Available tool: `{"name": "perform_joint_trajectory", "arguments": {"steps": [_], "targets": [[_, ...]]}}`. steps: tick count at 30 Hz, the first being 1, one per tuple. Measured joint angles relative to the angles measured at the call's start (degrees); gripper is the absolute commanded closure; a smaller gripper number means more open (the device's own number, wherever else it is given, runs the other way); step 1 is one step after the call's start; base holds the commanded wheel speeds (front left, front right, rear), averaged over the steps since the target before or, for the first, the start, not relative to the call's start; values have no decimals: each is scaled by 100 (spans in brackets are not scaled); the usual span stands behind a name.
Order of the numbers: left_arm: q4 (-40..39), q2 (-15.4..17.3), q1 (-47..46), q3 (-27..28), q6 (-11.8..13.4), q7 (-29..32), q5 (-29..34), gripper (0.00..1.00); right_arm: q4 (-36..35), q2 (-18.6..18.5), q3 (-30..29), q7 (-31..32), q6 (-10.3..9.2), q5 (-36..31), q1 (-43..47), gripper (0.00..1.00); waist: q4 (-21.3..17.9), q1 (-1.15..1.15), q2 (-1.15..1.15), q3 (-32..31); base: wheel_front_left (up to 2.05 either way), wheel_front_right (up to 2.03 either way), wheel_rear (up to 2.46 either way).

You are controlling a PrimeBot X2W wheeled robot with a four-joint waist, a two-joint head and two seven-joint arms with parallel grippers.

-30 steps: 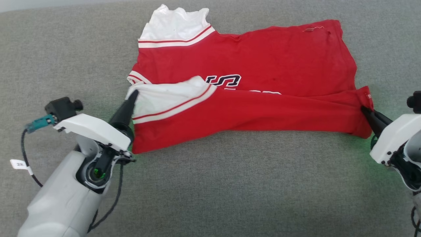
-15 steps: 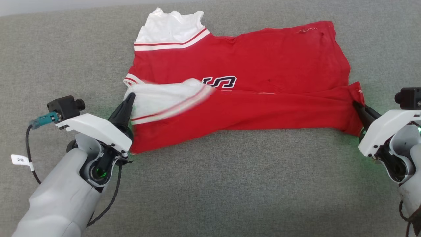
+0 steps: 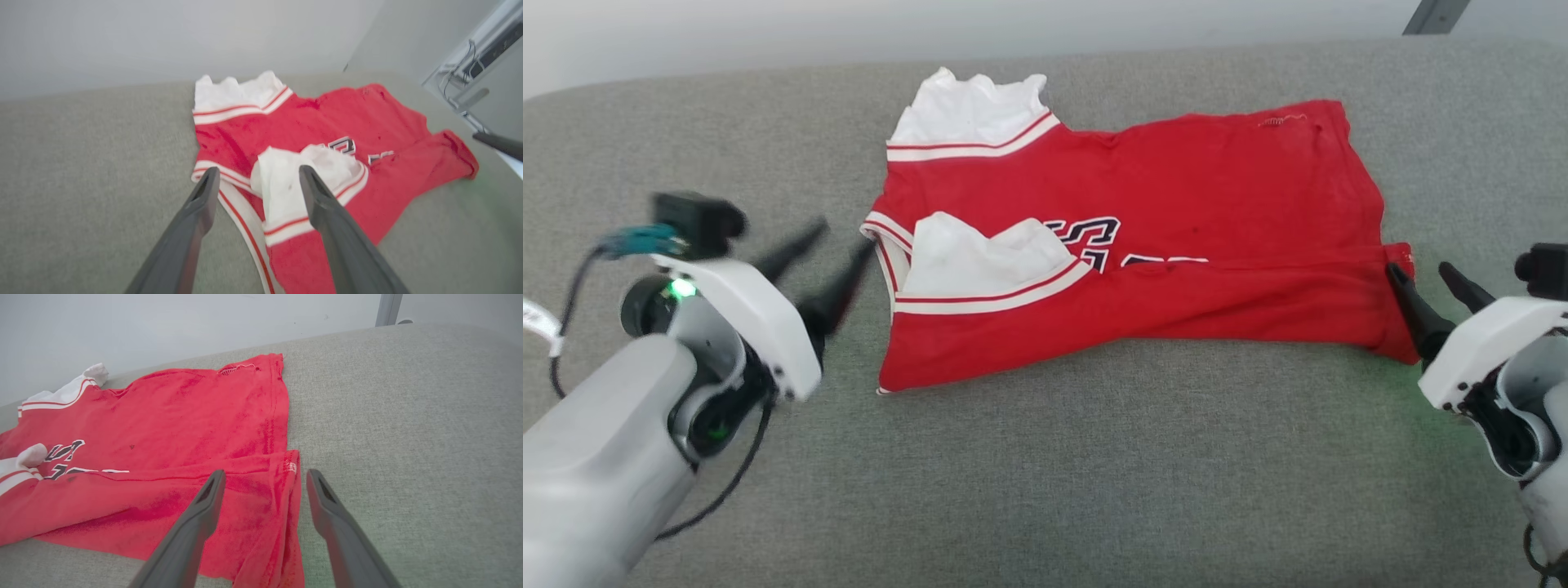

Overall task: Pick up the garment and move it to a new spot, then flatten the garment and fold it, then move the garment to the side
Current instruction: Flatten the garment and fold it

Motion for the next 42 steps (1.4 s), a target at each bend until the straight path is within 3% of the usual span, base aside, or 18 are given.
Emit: {"name": "perform_joint_trajectory", "arguments": {"steps": [2,5,8,11,16,21,26,30,42], "targets": [[-357,258,16,-300,23,755,12,0,-123,-68,-23,-42,0,47,93,0,25,0,0,-64,0,0,0],[-961,577,71,-514,324,1813,-254,0,-297,-108,-53,-49,0,80,202,0,50,0,0,-130,0,0,0],[-1468,745,137,-688,637,2350,-321,0,-480,-110,-82,-54,0,88,269,0,25,0,0,-140,0,0,0],[-1585,669,170,-825,849,2621,-336,0,-641,-79,-94,-32,0,86,297,0,-34,0,0,-119,0,0,0],[-972,338,189,-875,978,2948,-561,0,-899,-14,-70,79,0,33,317,0,-201,0,0,-56,0,0,0],[-277,166,176,-870,940,3014,-671,0,-1067,3,-90,185,0,42,353,0,-363,0,0,4,0,0,0],[264,31,138,-772,727,3133,-921,2,-1215,-11,-190,227,0,42,463,0,-528,0,0,87,0,0,0],[533,-23,100,-708,533,3165,-1073,97,-1305,-14,-222,309,0,31,524,0,-590,0,0,145,0,0,0],[844,-264,-64,-727,288,3096,-1036,100,-1625,-354,1,1188,0,-257,575,0,-481,0,0,182,0,0,0]]}}
